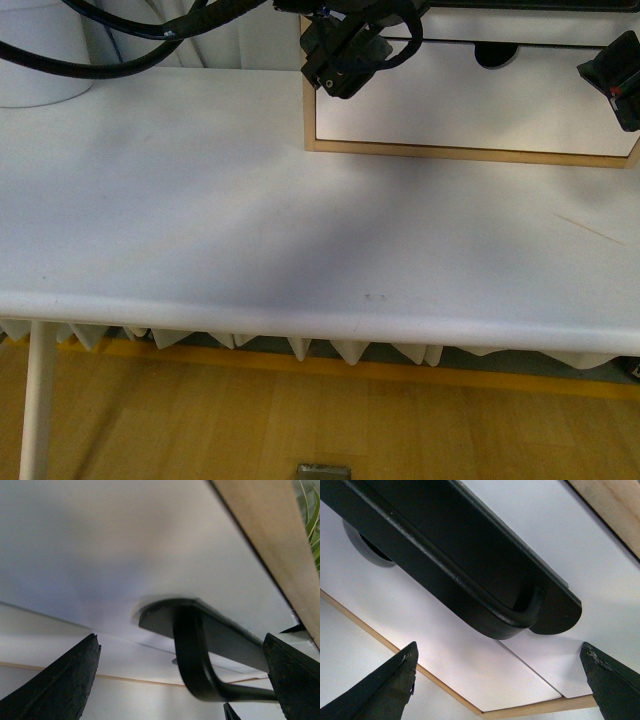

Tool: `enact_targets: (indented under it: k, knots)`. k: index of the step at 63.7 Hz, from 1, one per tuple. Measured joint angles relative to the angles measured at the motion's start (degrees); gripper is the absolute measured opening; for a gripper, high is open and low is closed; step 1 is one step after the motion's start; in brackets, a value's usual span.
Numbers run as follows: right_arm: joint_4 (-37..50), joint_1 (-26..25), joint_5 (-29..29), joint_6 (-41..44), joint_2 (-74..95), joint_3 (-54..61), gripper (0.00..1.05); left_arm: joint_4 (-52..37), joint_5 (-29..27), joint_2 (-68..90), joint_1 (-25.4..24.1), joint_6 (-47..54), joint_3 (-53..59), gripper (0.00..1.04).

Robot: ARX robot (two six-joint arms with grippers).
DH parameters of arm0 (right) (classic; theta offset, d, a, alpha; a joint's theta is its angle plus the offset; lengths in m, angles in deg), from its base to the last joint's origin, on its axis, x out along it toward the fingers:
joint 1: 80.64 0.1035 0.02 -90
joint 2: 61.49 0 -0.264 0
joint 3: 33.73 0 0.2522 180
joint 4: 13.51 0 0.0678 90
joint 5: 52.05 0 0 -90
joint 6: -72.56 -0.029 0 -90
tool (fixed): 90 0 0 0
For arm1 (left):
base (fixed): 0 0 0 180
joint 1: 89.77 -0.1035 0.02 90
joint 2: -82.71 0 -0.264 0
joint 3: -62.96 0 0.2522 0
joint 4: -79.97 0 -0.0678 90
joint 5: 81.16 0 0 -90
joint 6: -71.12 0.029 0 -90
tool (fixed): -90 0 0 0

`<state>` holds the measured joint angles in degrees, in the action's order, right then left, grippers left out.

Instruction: Close drawer sideways

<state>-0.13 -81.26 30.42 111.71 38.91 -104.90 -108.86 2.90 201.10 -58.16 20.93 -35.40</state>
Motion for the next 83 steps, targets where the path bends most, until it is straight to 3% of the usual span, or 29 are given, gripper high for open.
enact_targets:
  k: [14,33,43,63,76,83]
  knots:
    - [-0.2,-0.2,0.0,-0.4,0.3,-0.3,0.96,0.2,0.0,0.2,-0.2,0.0,-0.5,0.99]
    - [-2.0,-0.8,-2.0,-0.5,-6.7,5.8,0.96,-3.8,-0.1,-7.1,-3.9,1.5,12.7,0.99]
    - [-2.9,-0.9,-3.6,-1.0,-15.2,12.5,0.96,-5.7,-0.5,-13.9,-8.9,3.3,23.4,0.99]
    - [-7.4,-1.8,-4.5,-6.7,-39.3,29.0,0.96,-7.6,-1.5,-36.0,-24.1,7.6,49.5,0.99]
    - [-19.6,-1.3,-3.1,-12.2,-61.7,37.7,0.96,1.7,-1.6,-60.3,-30.7,10.8,64.5,0.99]
    - [-28.9,0.9,0.9,-17.1,-77.0,42.8,0.96,15.4,-3.5,-79.2,-35.1,14.3,71.4,0.99]
